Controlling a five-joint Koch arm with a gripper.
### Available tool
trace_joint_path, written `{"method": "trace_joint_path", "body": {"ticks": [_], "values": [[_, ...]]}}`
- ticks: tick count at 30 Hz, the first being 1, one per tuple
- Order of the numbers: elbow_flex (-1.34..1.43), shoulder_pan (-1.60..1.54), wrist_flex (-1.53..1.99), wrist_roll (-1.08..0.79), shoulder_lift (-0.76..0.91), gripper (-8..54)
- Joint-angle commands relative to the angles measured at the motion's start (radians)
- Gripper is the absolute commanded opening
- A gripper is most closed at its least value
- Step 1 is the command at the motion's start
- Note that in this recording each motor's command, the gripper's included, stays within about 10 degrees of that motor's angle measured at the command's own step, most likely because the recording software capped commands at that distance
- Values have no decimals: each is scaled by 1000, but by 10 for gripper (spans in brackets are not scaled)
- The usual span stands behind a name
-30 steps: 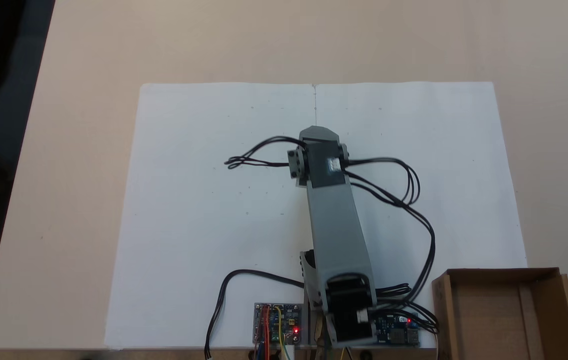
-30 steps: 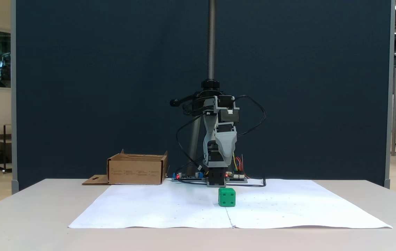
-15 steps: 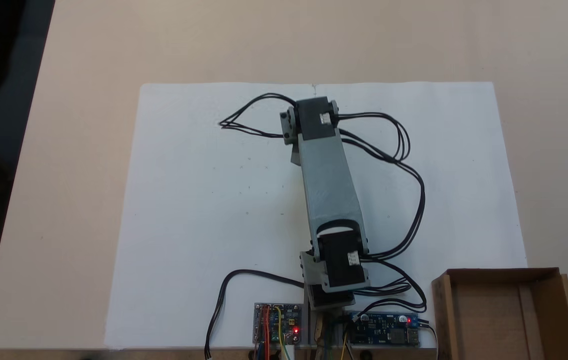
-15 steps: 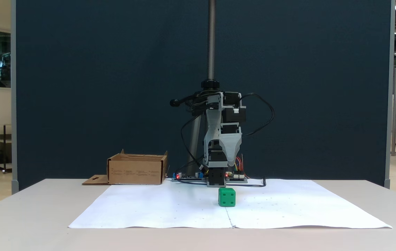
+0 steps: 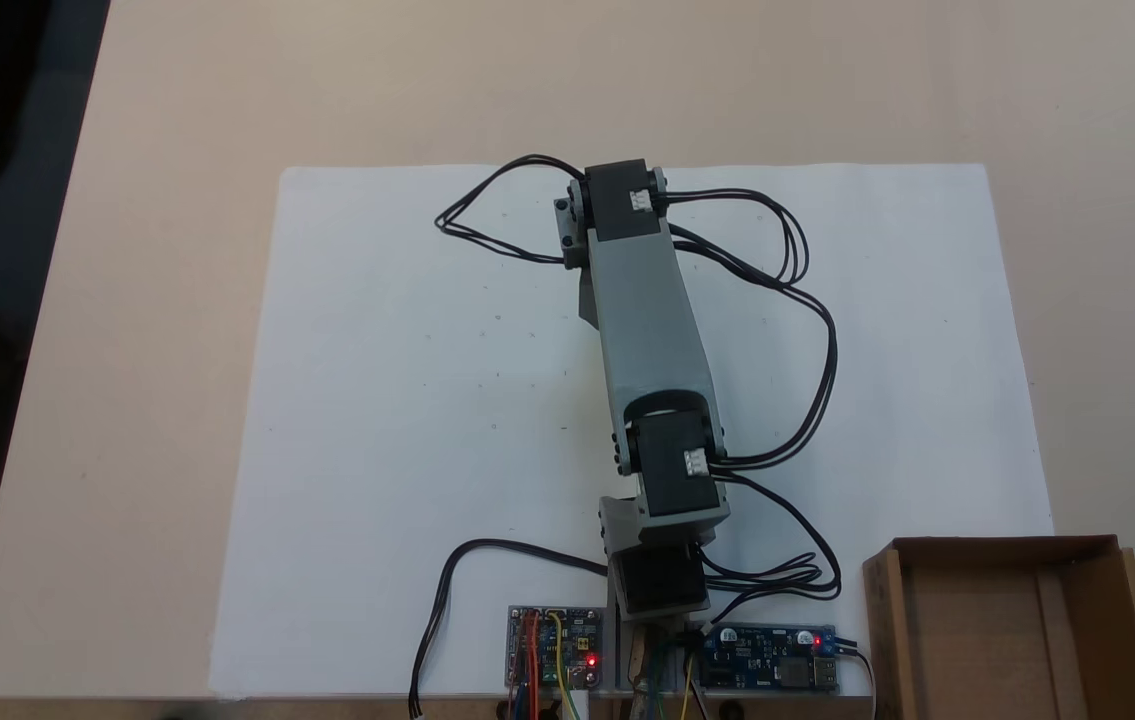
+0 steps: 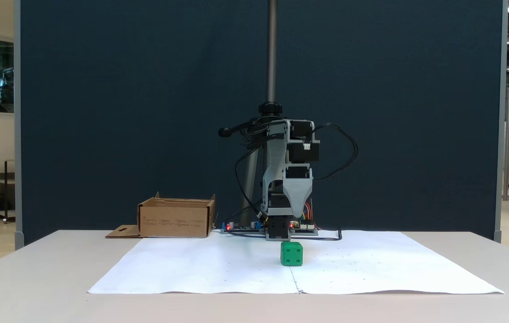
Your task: Grasp a green dice and put it in the bin.
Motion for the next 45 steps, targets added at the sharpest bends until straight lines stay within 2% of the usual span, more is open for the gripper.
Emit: {"method": "trace_joint_path", "body": {"ticks": [1,10,20,45], "values": [[-51,-8,58,54,5,416],[-44,-5,60,-83,-8,417],[-44,14,55,-209,-97,444],[-46,74,-26,-196,-201,441]]}}
